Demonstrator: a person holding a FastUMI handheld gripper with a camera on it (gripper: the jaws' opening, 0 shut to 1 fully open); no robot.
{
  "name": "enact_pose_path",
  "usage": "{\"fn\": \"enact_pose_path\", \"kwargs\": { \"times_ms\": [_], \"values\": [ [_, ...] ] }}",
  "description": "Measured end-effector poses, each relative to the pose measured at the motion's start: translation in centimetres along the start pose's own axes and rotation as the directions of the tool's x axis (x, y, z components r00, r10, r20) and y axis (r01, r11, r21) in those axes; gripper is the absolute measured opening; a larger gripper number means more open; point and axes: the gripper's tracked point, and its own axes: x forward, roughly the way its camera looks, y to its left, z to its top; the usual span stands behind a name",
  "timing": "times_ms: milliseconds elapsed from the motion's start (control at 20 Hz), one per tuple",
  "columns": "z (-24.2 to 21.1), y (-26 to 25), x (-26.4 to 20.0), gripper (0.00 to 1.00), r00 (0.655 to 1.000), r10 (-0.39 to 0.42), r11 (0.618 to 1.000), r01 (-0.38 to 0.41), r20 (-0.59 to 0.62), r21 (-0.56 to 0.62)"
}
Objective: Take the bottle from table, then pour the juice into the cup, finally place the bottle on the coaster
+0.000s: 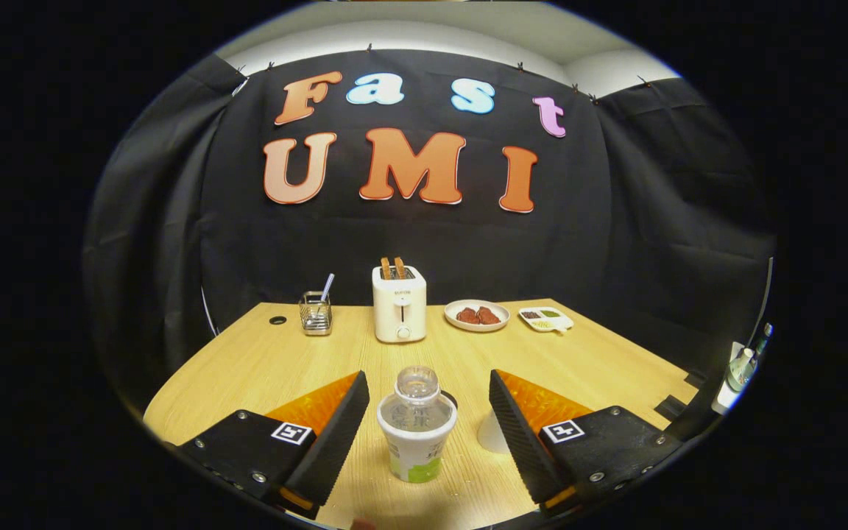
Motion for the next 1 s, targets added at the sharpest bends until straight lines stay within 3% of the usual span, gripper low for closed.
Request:
{"fn": "enact_pose_path", "kwargs": {
  "times_ms": [350, 1000],
  "values": [
    [-4.6, 0.2, 1.7, 0.98, 0.998, 0.001, 1.000, -0.002, -0.065, -0.005],
    [-7.4, 0.3, 2.2, 0.97, 0.997, -0.024, 1.000, 0.024, -0.080, 0.000]
  ]
}}
